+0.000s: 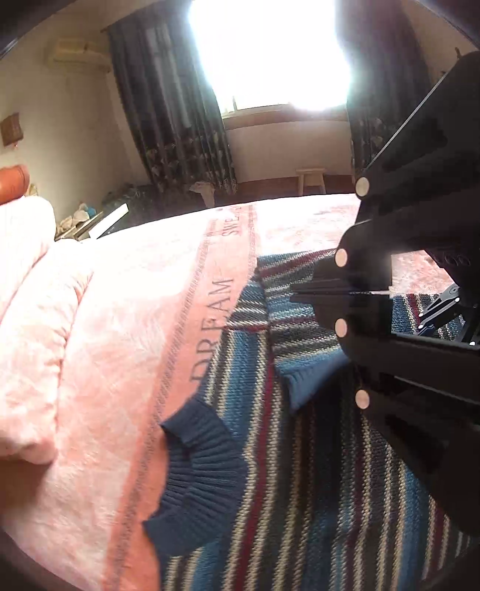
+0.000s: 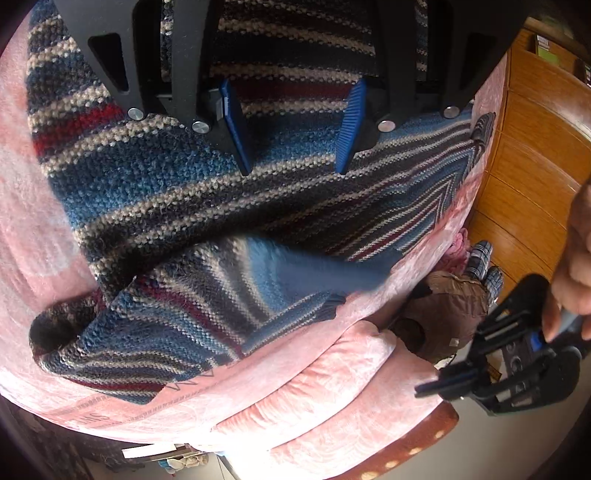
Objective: Fold small clothes
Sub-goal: 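Lay the sleeve cuff on the body and open the right gripper, then grasp the other sleeve cuff with the left gripper and lift it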
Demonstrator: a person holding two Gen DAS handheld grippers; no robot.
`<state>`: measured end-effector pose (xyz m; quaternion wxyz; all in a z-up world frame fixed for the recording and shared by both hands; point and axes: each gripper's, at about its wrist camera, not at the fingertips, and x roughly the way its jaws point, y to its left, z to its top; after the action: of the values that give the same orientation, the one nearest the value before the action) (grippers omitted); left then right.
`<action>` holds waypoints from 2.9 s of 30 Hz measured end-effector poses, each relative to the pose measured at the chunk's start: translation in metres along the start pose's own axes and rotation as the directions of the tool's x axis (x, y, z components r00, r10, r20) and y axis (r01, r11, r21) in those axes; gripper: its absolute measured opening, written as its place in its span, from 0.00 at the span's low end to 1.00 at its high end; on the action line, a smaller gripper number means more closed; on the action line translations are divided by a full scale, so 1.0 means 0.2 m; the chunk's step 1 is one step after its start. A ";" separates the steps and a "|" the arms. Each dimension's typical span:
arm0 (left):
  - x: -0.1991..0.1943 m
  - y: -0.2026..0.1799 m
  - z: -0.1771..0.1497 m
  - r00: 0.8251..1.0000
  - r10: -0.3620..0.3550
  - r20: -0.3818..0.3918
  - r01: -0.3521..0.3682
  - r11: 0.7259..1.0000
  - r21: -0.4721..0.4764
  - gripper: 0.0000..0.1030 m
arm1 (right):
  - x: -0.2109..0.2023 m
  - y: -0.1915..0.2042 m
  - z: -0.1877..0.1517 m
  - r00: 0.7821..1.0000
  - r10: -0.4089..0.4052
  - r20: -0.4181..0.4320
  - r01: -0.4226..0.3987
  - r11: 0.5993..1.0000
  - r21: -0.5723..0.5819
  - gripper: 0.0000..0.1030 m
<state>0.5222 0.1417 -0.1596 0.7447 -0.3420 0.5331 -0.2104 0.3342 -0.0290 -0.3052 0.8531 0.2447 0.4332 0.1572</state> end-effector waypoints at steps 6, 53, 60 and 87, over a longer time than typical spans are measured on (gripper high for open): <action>-0.04 0.15 -0.12 0.999 0.010 -0.035 -0.012 0.997 -0.074 0.66 | 0.00 -0.02 0.02 1.000 -0.018 0.011 0.017 1.000 0.018 0.45; -0.64 0.68 -0.02 0.978 0.202 0.057 -0.202 0.979 -0.018 0.06 | 0.03 -0.03 0.02 1.000 -0.023 0.010 0.022 1.000 0.017 0.46; -0.55 1.13 -0.17 0.972 0.233 -0.002 -0.231 0.961 -0.152 0.07 | 0.04 -0.01 0.01 0.999 -0.033 0.011 0.033 0.999 0.006 0.46; -1.45 1.54 -0.62 0.857 0.324 0.401 -0.184 0.919 -0.350 0.76 | 0.05 0.04 -0.01 0.998 -0.064 0.018 0.065 0.996 -0.064 0.49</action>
<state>0.2912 0.5131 -0.2216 0.8086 -0.4159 0.4120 0.0591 0.3371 -0.0175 -0.3093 0.8687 0.2040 0.4286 0.1418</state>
